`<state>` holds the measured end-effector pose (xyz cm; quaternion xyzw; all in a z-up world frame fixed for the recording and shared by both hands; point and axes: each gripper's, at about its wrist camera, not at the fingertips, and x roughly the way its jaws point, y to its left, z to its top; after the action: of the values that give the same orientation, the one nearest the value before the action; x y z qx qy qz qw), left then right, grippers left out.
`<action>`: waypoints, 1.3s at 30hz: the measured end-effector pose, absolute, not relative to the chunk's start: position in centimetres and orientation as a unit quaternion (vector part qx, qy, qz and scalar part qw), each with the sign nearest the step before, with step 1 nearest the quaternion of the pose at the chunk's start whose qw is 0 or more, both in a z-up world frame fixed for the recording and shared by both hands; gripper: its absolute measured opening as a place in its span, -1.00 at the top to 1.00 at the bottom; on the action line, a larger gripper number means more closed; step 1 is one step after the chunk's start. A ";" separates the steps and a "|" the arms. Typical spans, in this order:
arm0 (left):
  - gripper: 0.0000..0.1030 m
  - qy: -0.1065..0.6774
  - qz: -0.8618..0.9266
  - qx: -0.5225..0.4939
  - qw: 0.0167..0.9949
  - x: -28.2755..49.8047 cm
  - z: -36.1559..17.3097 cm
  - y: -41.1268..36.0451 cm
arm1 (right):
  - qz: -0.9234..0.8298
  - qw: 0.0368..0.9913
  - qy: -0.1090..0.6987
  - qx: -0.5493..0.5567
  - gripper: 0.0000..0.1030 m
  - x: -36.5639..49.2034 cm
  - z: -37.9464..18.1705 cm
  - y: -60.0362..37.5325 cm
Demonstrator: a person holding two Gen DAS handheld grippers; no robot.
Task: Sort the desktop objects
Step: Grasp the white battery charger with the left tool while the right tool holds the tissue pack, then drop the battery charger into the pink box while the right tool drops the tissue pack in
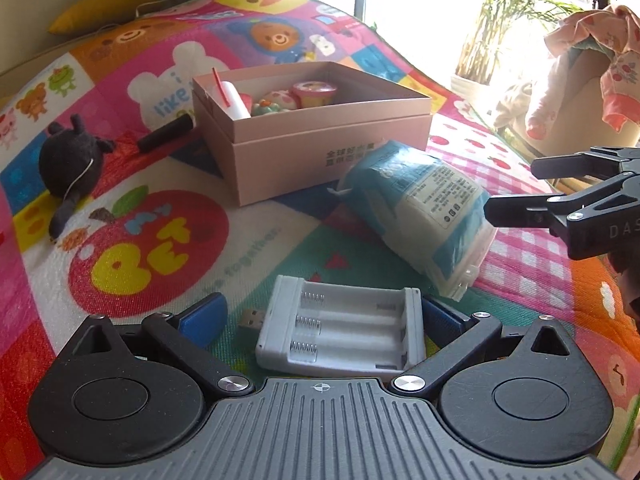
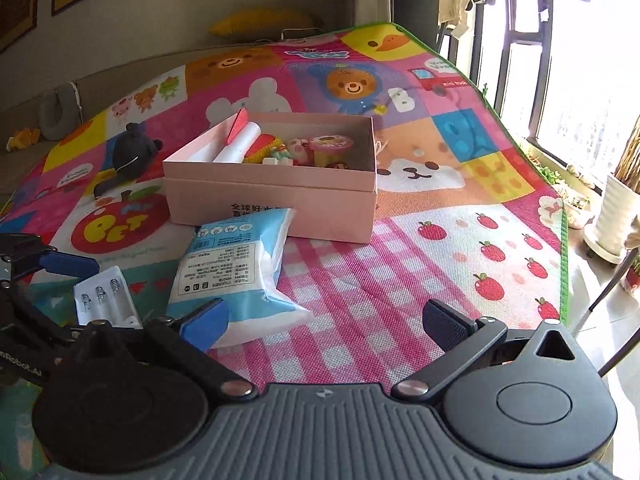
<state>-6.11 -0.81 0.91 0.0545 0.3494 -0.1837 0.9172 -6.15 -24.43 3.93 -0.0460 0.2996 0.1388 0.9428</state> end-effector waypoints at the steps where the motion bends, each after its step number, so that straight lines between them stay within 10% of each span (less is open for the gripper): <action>1: -1.00 0.348 -0.184 0.052 0.918 -6.2 0.9 -0.8 | 0.144 0.944 0.295 -0.040 -1.00 -6.3 4.2 -24.4; 14: -0.83 0.337 -0.202 0.072 0.917 -8.5 1.1 -2.3 | 0.194 0.927 0.318 -0.053 -0.70 -2.0 4.1 -18.7; 18: -0.83 0.333 -0.198 0.074 0.919 -8.8 1.3 -2.2 | 0.205 0.916 0.340 -0.058 -0.08 -1.9 4.0 -18.9; 29: -0.83 0.285 -0.210 0.116 0.928 -10.3 4.7 -2.9 | 0.213 0.901 0.377 0.000 -0.02 -5.5 7.1 -25.0; 39: -0.83 0.160 -0.182 0.173 0.955 -5.0 12.0 -5.5 | 0.200 0.951 0.234 0.018 -0.02 -6.3 16.1 -27.6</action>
<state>-5.00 -5.50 12.03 0.1730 0.1598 -0.1817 0.9547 -6.32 -27.64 16.07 0.0183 0.2343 0.1999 0.9512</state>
